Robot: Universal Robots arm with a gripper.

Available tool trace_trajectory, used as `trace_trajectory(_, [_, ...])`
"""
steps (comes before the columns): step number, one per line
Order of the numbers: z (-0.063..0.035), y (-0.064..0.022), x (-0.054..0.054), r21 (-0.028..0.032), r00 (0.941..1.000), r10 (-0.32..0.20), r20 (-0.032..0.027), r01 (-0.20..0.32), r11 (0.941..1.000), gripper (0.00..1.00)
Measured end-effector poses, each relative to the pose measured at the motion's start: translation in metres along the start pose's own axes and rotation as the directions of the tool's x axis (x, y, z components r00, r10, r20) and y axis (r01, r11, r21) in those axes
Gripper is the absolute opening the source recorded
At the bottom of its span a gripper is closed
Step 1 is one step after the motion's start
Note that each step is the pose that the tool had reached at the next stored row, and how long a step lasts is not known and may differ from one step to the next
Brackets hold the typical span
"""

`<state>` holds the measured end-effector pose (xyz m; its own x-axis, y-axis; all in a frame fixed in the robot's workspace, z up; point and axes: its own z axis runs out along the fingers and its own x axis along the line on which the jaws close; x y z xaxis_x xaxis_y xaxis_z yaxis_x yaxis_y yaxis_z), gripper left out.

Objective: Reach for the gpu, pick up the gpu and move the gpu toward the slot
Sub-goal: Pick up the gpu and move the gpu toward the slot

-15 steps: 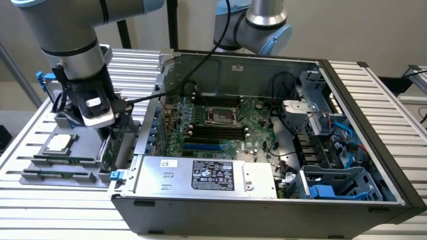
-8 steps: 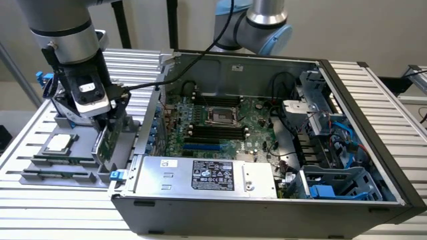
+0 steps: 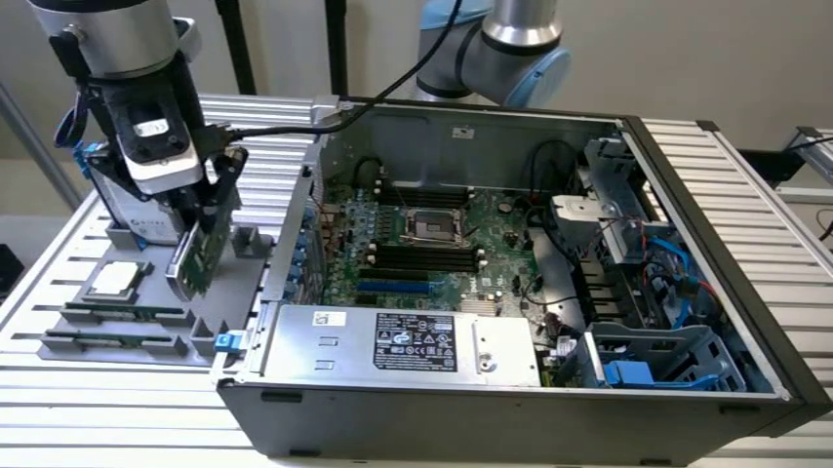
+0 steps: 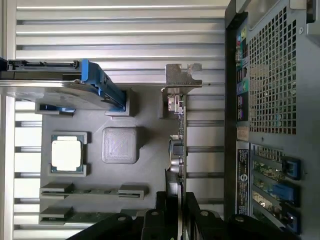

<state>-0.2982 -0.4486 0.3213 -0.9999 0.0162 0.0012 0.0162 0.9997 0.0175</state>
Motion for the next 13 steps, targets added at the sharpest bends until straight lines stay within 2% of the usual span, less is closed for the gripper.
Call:
trace_trajectory(6, [-0.0275,0.0,-0.005,0.0,1.0,0.0,-0.0001,0.0,1.0,0.26])
trace_trajectory(9, [-0.0411,-0.0007,-0.013,-0.0004,1.0,0.0,-0.0012,0.0,1.0,0.26])
trace_trajectory(13, [-0.0592,-0.0024,-0.03,-0.0014,1.0,0.0,-0.0042,0.0,1.0,0.26])
